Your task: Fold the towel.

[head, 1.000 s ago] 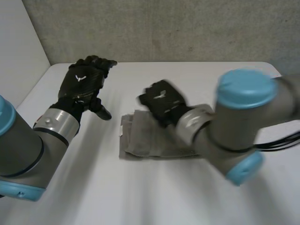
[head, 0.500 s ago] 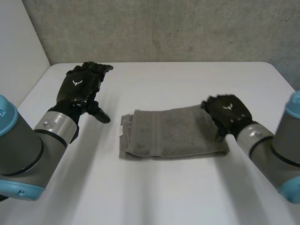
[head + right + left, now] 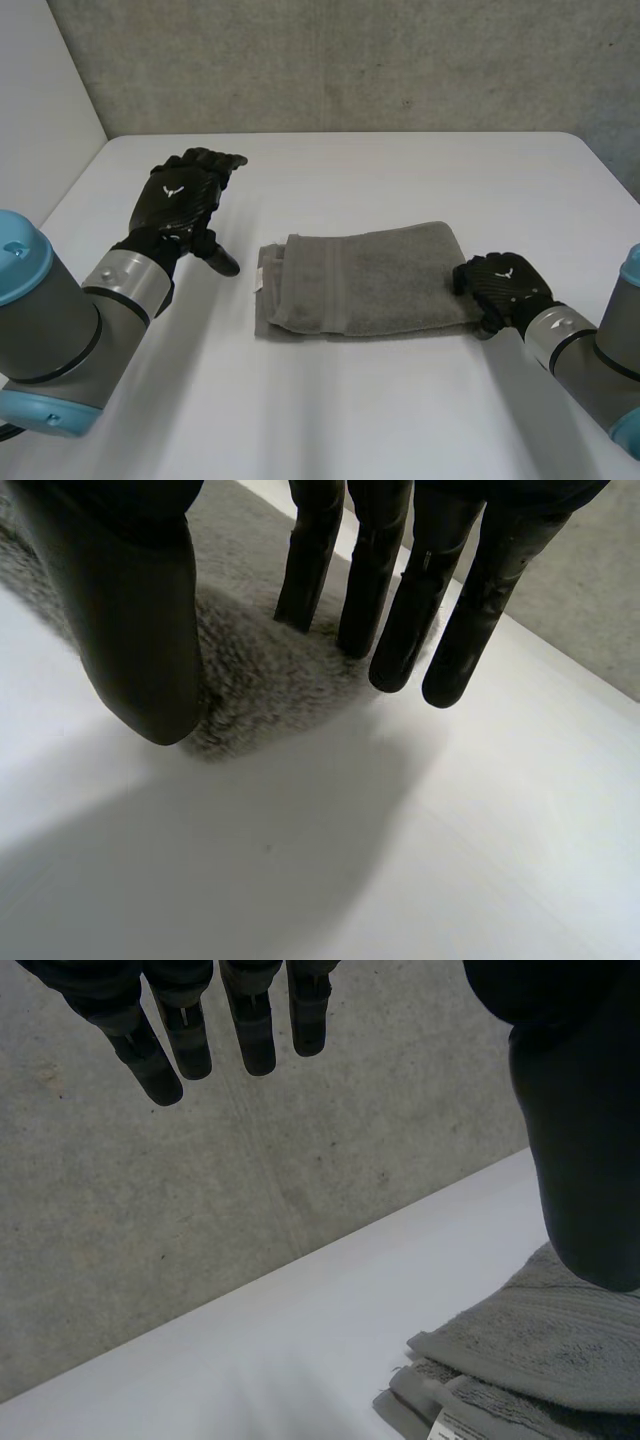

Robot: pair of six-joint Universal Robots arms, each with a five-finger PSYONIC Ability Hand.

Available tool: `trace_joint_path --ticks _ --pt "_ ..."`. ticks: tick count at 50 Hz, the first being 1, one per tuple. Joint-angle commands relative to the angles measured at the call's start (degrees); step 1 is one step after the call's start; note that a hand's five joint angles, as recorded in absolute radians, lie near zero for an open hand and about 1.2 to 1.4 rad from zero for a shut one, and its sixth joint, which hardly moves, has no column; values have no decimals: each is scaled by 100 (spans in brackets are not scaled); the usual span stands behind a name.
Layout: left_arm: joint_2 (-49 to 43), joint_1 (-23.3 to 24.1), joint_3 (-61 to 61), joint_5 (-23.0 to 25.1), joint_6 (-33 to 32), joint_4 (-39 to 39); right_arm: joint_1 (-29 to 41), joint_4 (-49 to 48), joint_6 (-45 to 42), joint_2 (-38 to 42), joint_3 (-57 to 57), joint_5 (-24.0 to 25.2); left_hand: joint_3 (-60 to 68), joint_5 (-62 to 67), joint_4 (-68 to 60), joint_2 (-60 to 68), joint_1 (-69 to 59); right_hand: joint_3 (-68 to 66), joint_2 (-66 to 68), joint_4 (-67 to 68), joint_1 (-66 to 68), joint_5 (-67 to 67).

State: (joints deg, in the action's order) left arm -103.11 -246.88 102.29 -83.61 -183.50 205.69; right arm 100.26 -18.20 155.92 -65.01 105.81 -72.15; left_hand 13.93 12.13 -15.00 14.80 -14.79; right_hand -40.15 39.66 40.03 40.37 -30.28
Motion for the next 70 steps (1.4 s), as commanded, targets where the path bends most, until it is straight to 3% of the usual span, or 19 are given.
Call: trace_joint_path --ticks 1,7,9,11,27,31,37,40,42,45,52,58,62,63,64,66,70 --pt "2 0 19 -6 -2 76 -130 -139 0 -21 89 -1 -388 -1208 496 -476 474 -324 373 336 302 -311" --pt "2 9 45 2 -2 94 -121 -175 0 -12 125 8 -393 -1213 500 -480 479 -1686 1736 1698 1664 -1673" --pt "2 9 54 -6 -2 103 -121 -236 8 -12 151 8 -388 -1208 496 -476 474 -3275 3325 3287 3253 -3262" --pt "2 9 63 -6 -2 111 -121 -254 8 -12 151 8 -388 -1208 496 -476 474 -3978 4027 3990 3956 -3965" --pt "46 -9 107 -6 -2 111 -304 -26 8 -187 414 43 -393 -1213 500 -480 479 -3985 4034 3997 3963 -3972" --pt "81 -27 124 -6 -2 111 -840 404 -184 -503 433 261 -388 -1209 496 -476 474 -3985 4034 3997 3963 -3972" --pt "107 -9 54 2 -19 111 -991 801 -554 -733 -16 711 -388 -1208 496 -476 474 -3985 4034 3997 3963 -3972" --pt "125 26 1 2 -19 111 -657 1170 -554 -794 -447 799 -393 -1213 500 -480 479 -3985 4034 3997 3963 -3972" --pt "125 44 -42 2 -19 111 139 1485 -336 -751 -1068 807 -388 -1209 496 -476 474 -3985 4034 3997 3963 -3972" --pt "133 61 -130 -6 -11 111 521 1574 -176 -715 -1343 799 -388 -1208 496 -476 474 -3985 4034 3997 3963 -3972" --pt "116 88 -289 -6 7 111 2170 1618 131 -111 -2422 676 -388 -1208 496 -476 474 -3985 4034 3997 3963 -3972" --pt "46 158 -464 -15 7 111 2945 1601 123 715 -2846 404 -388 -1208 496 -476 474 -3985 4034 3997 3963 -3972" --pt "19 167 -500 -15 16 111 3078 1601 140 1043 -2925 175 -388 -1208 496 -476 474 -3985 4034 3997 3963 -3972" --pt "10 193 -500 -24 16 111 3113 1592 149 1130 -2917 18 -388 -1208 496 -476 474 -3025 3074 3037 3003 -3012" --pt "-24 228 -500 -24 16 111 3113 1592 149 1130 -2916 16 -388 -1208 496 -476 474 -3015 3065 3027 2993 -3002" --pt "-94 281 -509 -15 16 111 3061 1574 193 1122 -2855 -421 -388 -1208 496 -476 474 2557 -2508 -2545 -2579 2570" --pt "-192 316 -509 -15 16 111 2999 1530 351 867 -2758 -862 -388 -1208 496 -476 474 3015 -2966 -3003 -3037 3028"
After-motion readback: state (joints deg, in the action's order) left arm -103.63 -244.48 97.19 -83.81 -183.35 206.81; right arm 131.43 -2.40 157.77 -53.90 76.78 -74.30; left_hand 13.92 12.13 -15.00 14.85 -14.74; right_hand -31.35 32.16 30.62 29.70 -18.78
